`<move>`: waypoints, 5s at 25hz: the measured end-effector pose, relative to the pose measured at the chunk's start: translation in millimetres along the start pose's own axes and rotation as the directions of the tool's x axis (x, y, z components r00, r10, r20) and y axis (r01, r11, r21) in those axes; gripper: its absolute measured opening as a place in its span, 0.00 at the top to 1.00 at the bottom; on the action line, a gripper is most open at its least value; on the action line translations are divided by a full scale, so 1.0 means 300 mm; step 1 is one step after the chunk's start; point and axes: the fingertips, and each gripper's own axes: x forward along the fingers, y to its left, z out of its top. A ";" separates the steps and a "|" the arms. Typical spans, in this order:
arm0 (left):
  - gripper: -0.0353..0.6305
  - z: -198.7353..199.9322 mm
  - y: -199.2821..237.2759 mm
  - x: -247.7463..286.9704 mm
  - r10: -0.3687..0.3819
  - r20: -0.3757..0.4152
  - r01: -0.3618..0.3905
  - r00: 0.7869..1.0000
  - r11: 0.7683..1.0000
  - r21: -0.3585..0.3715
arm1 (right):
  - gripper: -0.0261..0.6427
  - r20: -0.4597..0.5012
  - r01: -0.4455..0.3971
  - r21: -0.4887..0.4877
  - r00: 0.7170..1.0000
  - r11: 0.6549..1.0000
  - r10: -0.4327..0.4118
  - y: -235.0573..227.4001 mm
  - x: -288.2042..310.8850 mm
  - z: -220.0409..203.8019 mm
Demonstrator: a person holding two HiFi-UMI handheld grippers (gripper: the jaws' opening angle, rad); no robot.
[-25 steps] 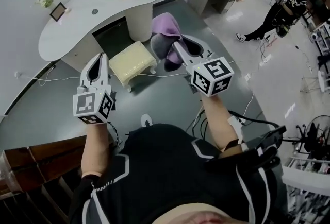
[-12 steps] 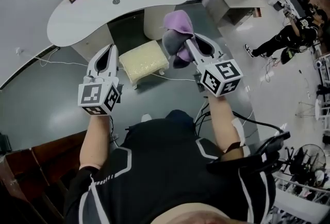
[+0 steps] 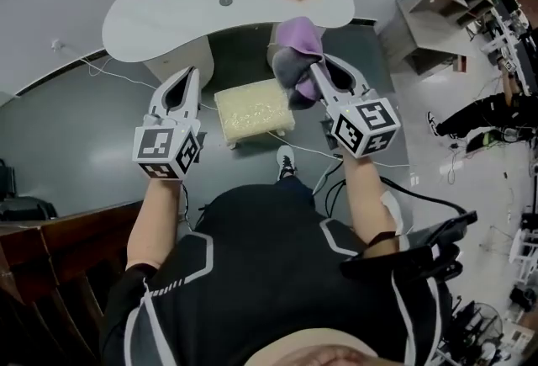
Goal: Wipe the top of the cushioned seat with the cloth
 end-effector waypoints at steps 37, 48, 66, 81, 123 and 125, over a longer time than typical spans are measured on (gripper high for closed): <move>0.94 -0.479 0.286 0.324 0.153 -0.217 -0.188 0.964 0.970 -0.151 | 0.83 -0.319 -0.333 0.079 0.885 0.940 0.340 -0.042 0.784 -0.494; 0.94 -0.999 0.336 0.289 0.147 -0.464 -0.250 0.874 0.953 -0.169 | 0.83 -0.546 -0.346 0.171 0.746 0.923 0.380 0.119 1.033 -1.178; 0.94 -1.629 0.409 0.191 0.236 -0.671 -0.483 0.703 0.851 -0.206 | 0.84 -0.754 -0.287 0.192 0.569 0.939 0.328 0.290 1.339 -2.083; 0.94 -1.640 0.256 0.431 0.148 -0.659 -0.396 0.738 0.885 -0.245 | 0.85 -0.786 -0.276 0.190 0.533 0.942 0.315 0.075 1.245 -2.117; 0.94 -1.657 0.118 0.553 0.023 -0.676 -0.293 0.737 0.912 -0.288 | 0.84 -0.792 -0.127 0.164 0.574 0.978 0.207 -0.299 0.938 -1.889; 0.94 -1.647 0.210 0.464 0.048 -0.676 -0.317 0.735 0.907 -0.279 | 0.84 -0.787 -0.175 0.173 0.567 0.969 0.243 -0.149 0.972 -1.878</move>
